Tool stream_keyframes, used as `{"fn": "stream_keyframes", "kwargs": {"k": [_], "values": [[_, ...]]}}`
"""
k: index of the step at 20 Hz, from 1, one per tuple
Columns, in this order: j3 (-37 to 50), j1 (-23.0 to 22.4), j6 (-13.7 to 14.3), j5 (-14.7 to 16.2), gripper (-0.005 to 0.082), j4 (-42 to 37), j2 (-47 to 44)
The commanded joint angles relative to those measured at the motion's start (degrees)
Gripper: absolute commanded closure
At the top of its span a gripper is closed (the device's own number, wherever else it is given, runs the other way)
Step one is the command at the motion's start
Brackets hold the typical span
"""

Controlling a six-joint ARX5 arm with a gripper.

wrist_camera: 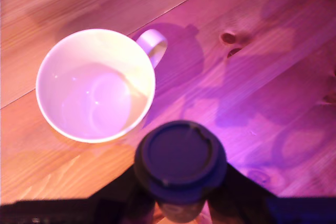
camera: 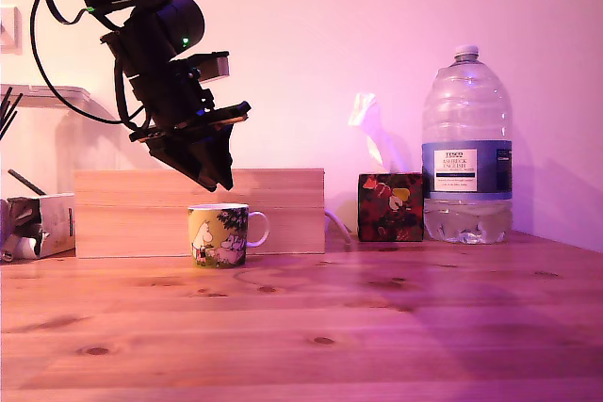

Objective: Pick up the coffee capsules from the table one by one and drop them inside the nearest coffee cup

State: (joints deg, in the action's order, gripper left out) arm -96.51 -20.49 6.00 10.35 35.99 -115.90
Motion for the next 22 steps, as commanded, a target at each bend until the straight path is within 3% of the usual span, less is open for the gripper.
{"fn": "stream_keyframes", "kwargs": {"k": [1, 10, 17, 22], "values": [[0.7, 0.1, -0.4, -0.1, 0.06, -0.6, 1.5], [0.7, -0.2, -0.4, -0.2, 0.0604, -4.3, 1.0], [0.7, 4.3, -0.5, -0.3, 0.0604, -7.5, 1.0], [0.7, 4.9, -0.4, 0.6, 0.0604, -9.1, 1.1]]}}
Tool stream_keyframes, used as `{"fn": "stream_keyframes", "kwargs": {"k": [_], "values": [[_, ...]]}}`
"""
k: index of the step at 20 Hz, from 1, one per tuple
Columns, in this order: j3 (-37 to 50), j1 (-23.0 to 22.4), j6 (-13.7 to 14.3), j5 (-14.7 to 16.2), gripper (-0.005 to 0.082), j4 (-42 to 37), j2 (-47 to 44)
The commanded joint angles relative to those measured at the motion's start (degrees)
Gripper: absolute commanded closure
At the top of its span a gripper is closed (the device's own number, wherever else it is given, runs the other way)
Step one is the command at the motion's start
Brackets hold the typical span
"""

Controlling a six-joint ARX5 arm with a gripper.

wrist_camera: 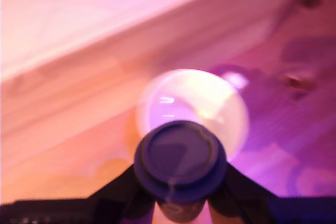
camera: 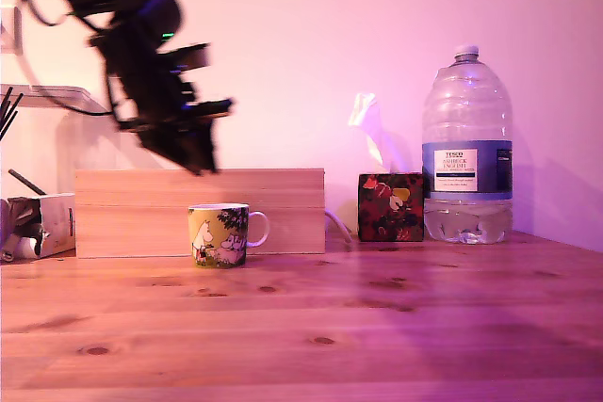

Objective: Pick up the coffee capsules from the table one by one and drop them inside the nearest coffee cup

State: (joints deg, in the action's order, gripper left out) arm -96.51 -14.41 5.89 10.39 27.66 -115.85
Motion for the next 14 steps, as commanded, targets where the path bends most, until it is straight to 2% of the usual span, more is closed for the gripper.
{"fn": "stream_keyframes", "kwargs": {"k": [1, 4, 9, 14], "values": [[0.7, -1.2, -0.3, 1.6, 0.0604, -0.8, 1.0], [0.7, -1.9, -0.3, 2.8, 0.0604, -1.7, 1.0], [0.1, -2.9, -0.5, 2.5, 0.0604, -0.9, 0.7], [-6.4, -2.9, -1.0, 1.1, 0.0603, 5.9, -2.6]]}}
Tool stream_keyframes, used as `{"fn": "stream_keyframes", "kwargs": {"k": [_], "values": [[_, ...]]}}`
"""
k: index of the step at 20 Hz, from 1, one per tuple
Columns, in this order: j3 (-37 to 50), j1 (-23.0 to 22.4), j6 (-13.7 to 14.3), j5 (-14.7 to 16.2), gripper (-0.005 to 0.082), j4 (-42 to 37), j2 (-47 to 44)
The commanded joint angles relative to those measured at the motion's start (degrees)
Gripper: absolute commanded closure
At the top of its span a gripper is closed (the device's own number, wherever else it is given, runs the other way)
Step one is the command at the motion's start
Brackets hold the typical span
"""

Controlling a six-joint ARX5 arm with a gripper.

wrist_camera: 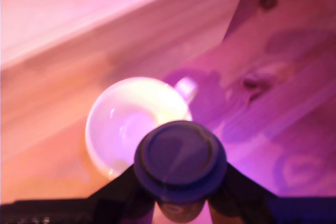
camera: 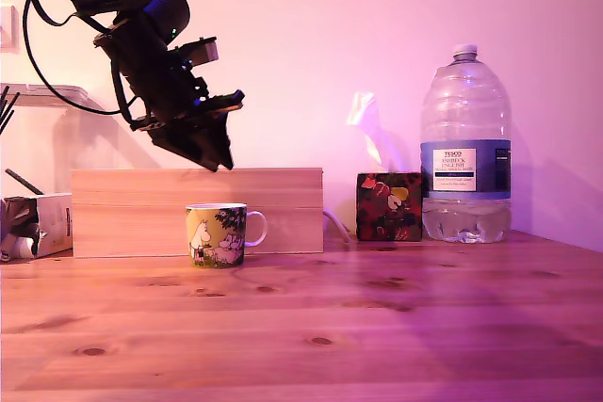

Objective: Pick up the coffee capsules from the table one by one and drop them inside the nearest coffee cup

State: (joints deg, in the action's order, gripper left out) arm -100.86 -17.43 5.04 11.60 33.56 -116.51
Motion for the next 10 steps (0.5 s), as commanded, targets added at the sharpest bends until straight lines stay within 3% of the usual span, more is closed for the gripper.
{"fn": "stream_keyframes", "kwargs": {"k": [1, 10], "values": [[-4.0, 0.2, -0.1, -0.1, 0.0603, 1.8, -3.1], [-19.7, 0.2, -0.3, -1.7, 0.0603, 14.6, -13.7]]}}
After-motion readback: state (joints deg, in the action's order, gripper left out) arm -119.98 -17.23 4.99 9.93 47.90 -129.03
